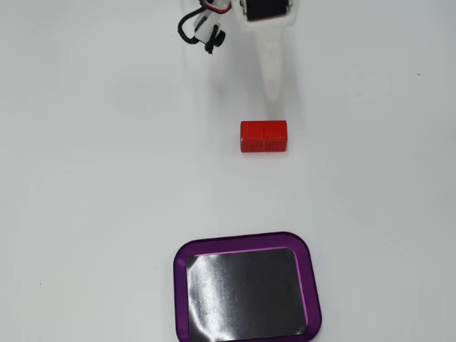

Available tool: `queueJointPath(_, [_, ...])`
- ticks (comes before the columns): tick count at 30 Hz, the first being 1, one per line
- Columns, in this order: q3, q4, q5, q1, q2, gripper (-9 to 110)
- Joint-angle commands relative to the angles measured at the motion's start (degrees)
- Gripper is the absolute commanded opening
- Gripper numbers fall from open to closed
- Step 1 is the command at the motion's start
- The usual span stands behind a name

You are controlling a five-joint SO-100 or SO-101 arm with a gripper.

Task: Pick up the cube and place it in the box.

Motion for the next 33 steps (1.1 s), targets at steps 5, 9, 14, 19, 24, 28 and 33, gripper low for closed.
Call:
queueJointPath(5, [-3.3,-5.3,0.6,1.2,-4.1,24])
queueJointPath(9, [-4.6,-8.8,0.5,3.1,-4.4,24])
queueJointPath(14, [-4.7,-9.6,0.5,3.4,-4.4,24])
queueJointPath(19, [-4.1,-10.8,0.5,3.3,-4.5,24])
queueJointPath(24, [-4.7,-10.8,0.5,3.4,-9.0,24])
queueJointPath(28, [-7.8,-11.2,0.9,3.3,-16.1,24])
queueJointPath(33, [-10.7,-11.5,0.8,3.3,-21.5,24])
